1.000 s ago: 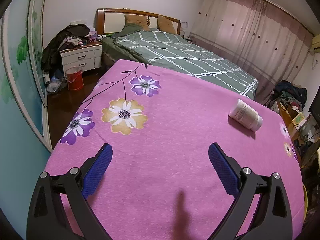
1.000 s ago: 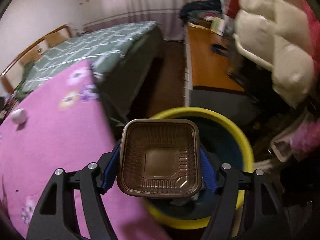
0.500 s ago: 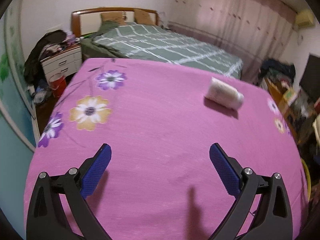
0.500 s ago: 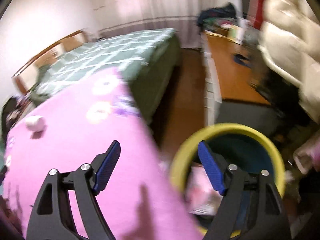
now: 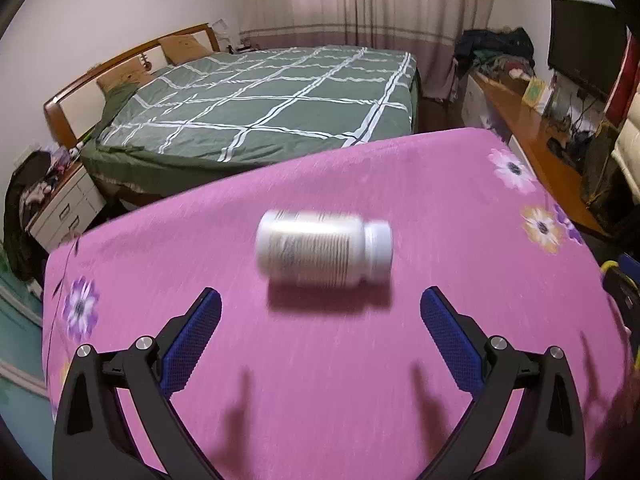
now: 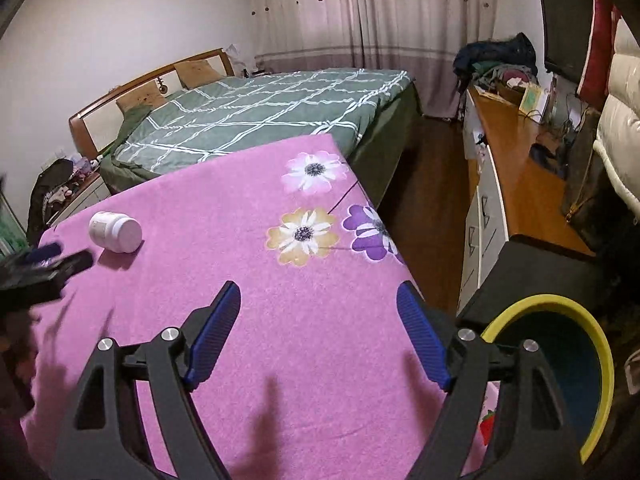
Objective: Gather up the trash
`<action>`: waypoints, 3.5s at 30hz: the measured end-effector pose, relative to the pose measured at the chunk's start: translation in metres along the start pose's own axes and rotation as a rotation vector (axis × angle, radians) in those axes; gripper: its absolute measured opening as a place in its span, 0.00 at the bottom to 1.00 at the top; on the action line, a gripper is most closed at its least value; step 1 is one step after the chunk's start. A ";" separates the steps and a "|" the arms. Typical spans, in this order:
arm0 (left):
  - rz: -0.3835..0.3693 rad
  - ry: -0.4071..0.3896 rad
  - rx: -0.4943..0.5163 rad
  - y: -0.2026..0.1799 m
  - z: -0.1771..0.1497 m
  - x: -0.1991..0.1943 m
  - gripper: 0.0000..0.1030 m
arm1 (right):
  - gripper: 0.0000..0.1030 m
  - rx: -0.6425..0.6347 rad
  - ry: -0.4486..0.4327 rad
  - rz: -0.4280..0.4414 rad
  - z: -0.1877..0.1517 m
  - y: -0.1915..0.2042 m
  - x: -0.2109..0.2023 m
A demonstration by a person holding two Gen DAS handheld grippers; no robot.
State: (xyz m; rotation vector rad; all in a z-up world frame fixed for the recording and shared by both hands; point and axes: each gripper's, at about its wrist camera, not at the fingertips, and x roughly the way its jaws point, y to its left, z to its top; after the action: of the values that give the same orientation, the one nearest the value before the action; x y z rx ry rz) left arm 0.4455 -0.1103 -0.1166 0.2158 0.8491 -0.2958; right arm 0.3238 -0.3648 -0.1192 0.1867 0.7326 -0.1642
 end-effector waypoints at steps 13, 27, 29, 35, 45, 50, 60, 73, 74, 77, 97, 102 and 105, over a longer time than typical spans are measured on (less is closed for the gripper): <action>-0.029 0.065 -0.034 0.005 0.031 0.057 0.95 | 0.74 -0.018 0.042 0.039 -0.004 0.009 0.010; -0.050 0.018 -0.018 -0.015 0.020 0.019 0.81 | 0.74 -0.016 0.004 0.020 -0.001 -0.001 -0.007; -0.065 0.003 -0.007 -0.028 0.016 -0.005 0.81 | 0.74 0.002 -0.007 0.026 -0.004 -0.015 -0.024; -0.154 -0.023 0.078 -0.106 -0.002 -0.066 0.81 | 0.74 -0.010 0.015 -0.025 -0.038 -0.078 -0.083; -0.419 0.027 0.295 -0.306 -0.028 -0.098 0.81 | 0.74 0.094 0.022 -0.170 -0.101 -0.194 -0.184; -0.497 0.103 0.366 -0.399 -0.036 -0.088 0.81 | 0.74 0.150 0.018 -0.214 -0.124 -0.229 -0.205; -0.467 0.221 0.434 -0.490 -0.060 -0.048 0.91 | 0.74 0.235 0.003 -0.223 -0.143 -0.267 -0.223; -0.451 -0.103 0.261 -0.370 -0.044 -0.163 0.95 | 0.75 0.169 -0.026 -0.111 -0.133 -0.225 -0.221; -0.435 -0.139 0.234 -0.348 -0.049 -0.178 0.95 | 0.75 0.156 -0.032 -0.100 -0.132 -0.219 -0.221; -0.360 -0.212 0.167 -0.296 -0.065 -0.212 0.95 | 0.76 0.108 -0.056 -0.067 -0.124 -0.194 -0.223; 0.111 -0.357 -0.291 -0.073 -0.243 -0.364 0.95 | 0.81 -0.084 -0.172 0.030 -0.130 -0.099 -0.273; 0.108 -0.375 -0.331 -0.066 -0.269 -0.385 0.95 | 0.81 -0.091 -0.207 0.037 -0.136 -0.095 -0.287; 0.114 -0.363 -0.323 -0.068 -0.277 -0.389 0.95 | 0.81 -0.096 -0.227 0.036 -0.139 -0.092 -0.295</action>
State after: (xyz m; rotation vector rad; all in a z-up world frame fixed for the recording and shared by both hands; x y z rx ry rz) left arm -0.0150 -0.0236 -0.0021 -0.0904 0.5116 -0.0827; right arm -0.0011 -0.3983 -0.0311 0.0877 0.5093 -0.1134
